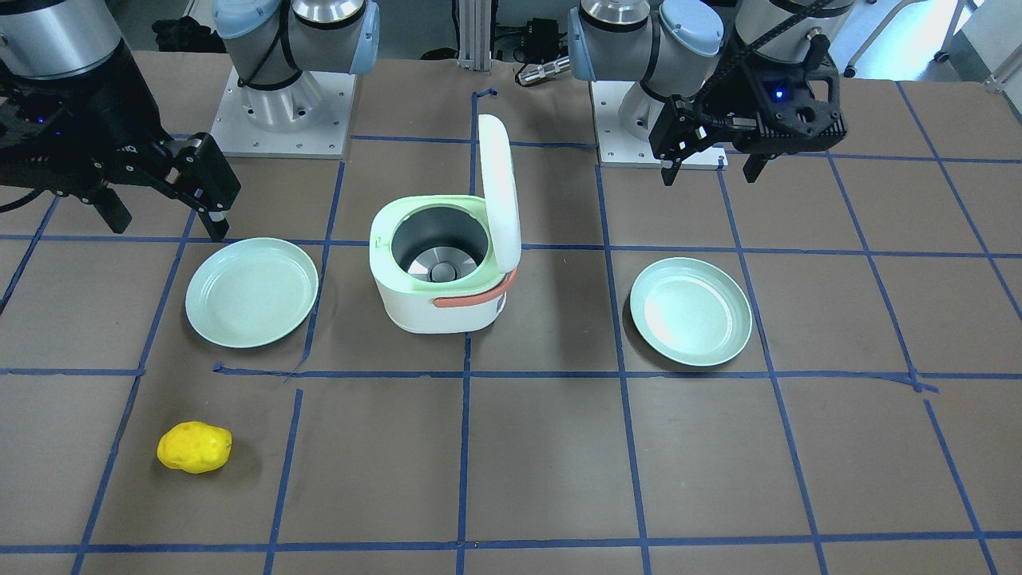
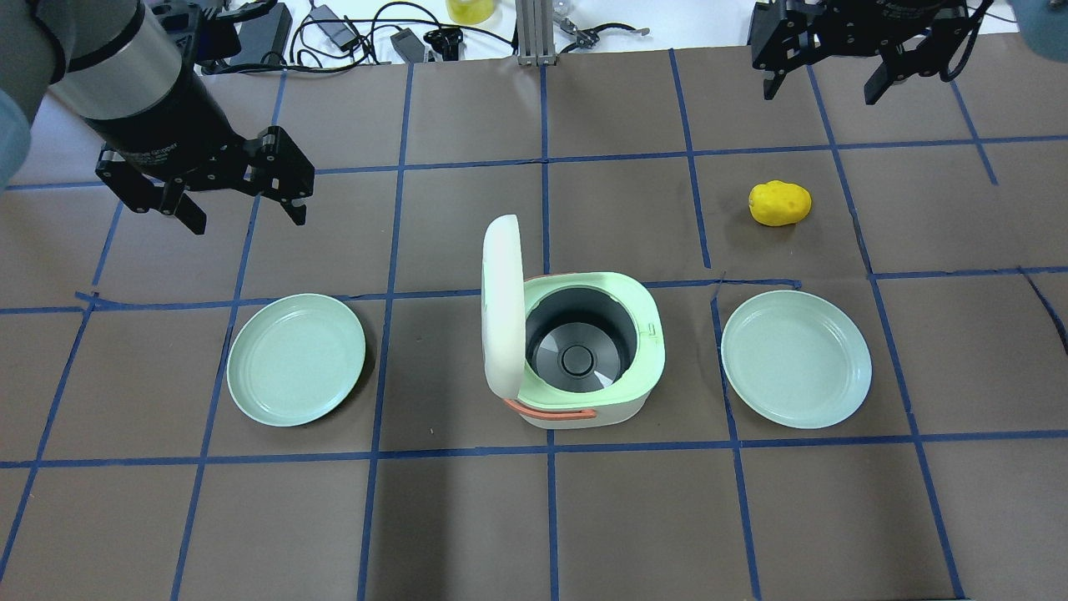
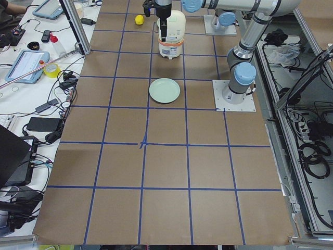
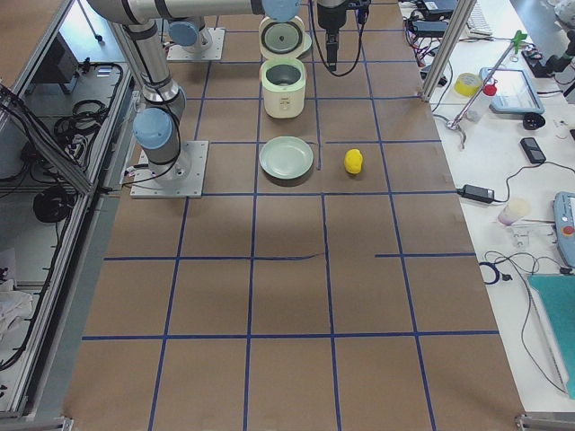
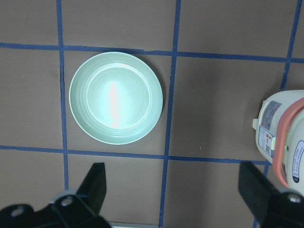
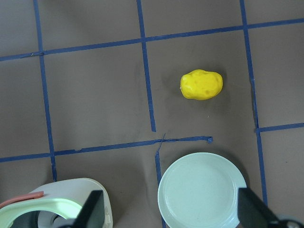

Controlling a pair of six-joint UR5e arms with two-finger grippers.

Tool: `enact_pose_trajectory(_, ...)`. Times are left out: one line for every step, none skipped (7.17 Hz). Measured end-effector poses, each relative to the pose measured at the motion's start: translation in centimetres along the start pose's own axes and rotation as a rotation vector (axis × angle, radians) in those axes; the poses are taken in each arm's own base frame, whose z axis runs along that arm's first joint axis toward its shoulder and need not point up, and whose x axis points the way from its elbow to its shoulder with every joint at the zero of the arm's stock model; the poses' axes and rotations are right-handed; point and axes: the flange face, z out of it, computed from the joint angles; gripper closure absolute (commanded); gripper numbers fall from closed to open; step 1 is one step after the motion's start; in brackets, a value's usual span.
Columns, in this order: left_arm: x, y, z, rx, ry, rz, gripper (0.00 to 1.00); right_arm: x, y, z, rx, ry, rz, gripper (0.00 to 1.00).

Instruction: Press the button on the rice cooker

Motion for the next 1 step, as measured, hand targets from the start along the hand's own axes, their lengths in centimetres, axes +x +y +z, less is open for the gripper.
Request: enact_pose_trajectory(0.00,0.00,0.00,0.000,0.000,-0.001,0.00,-0.03,0.01,0.02,0.000,-0.001,0.000,0.00)
